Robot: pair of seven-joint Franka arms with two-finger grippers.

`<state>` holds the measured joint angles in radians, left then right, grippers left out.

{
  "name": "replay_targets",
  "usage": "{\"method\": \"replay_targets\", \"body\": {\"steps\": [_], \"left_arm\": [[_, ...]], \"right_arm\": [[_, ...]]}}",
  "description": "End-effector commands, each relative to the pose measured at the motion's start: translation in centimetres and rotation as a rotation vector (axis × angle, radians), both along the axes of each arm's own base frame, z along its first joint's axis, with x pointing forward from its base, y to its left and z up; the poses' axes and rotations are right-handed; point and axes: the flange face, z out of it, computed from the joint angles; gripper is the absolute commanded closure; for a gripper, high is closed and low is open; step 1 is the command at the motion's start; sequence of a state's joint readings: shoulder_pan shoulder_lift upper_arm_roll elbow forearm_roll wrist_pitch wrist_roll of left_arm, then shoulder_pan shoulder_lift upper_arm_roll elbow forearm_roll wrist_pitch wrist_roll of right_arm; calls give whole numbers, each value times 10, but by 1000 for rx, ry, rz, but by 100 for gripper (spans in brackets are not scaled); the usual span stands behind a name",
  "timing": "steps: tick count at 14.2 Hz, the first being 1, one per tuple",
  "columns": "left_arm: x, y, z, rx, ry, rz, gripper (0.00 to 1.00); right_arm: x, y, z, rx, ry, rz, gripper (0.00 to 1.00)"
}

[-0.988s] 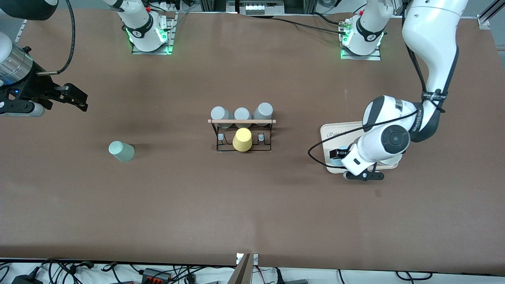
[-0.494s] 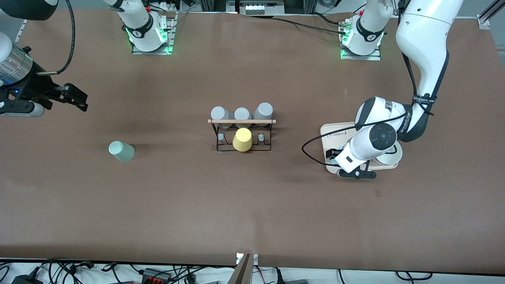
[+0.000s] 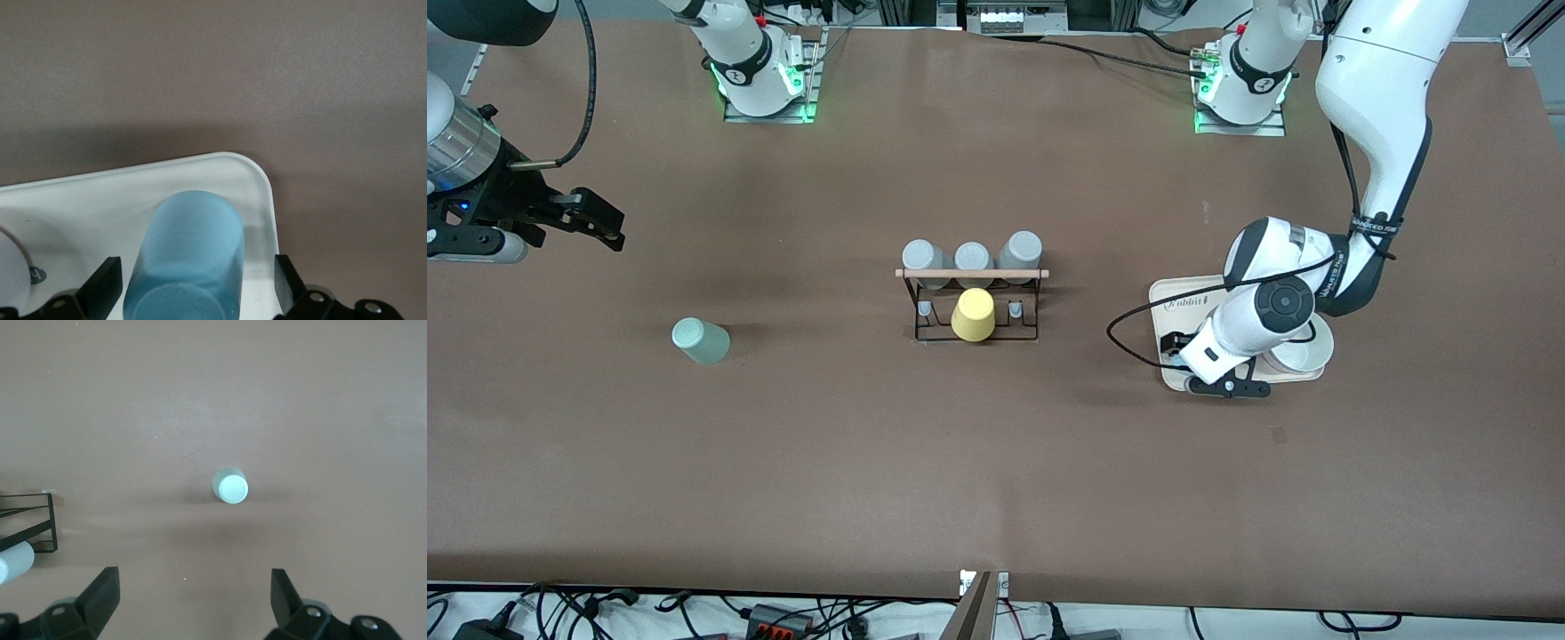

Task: Hang scattered cups on rack with three cups
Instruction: 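Lift the light blue cup off the tray with the left gripper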

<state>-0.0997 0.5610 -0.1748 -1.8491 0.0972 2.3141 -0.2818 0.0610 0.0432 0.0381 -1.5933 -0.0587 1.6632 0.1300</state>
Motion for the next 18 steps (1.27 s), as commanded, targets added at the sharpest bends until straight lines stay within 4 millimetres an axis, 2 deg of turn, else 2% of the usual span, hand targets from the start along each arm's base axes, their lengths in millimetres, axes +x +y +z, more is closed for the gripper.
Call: {"method": "replay_targets", "body": {"steps": [1,3,5,10,14,16,18], "left_arm": [[-4,6,9,9,-22,-26,28],[-2,7,14,7,-24,-43,64],[-1,12,20,0,-25,-162,99],[4,18,38,-1,-38,-175,100],[14,-3,68,-5,-32,-152,100],[19,-39,101,-42,-39,-144,100],[24,-71,138,-63,-51,-57,100]], "right_arm": [[2,1,6,-13,-5,8,0],[2,1,6,-11,-5,8,0],[2,1,6,-13,-5,8,0],[2,1,6,-13,-5,6,0],[2,1,6,-13,-5,6,0],[2,0,6,-11,-5,5,0],[5,-1,1,-9,2,8,0]]}}
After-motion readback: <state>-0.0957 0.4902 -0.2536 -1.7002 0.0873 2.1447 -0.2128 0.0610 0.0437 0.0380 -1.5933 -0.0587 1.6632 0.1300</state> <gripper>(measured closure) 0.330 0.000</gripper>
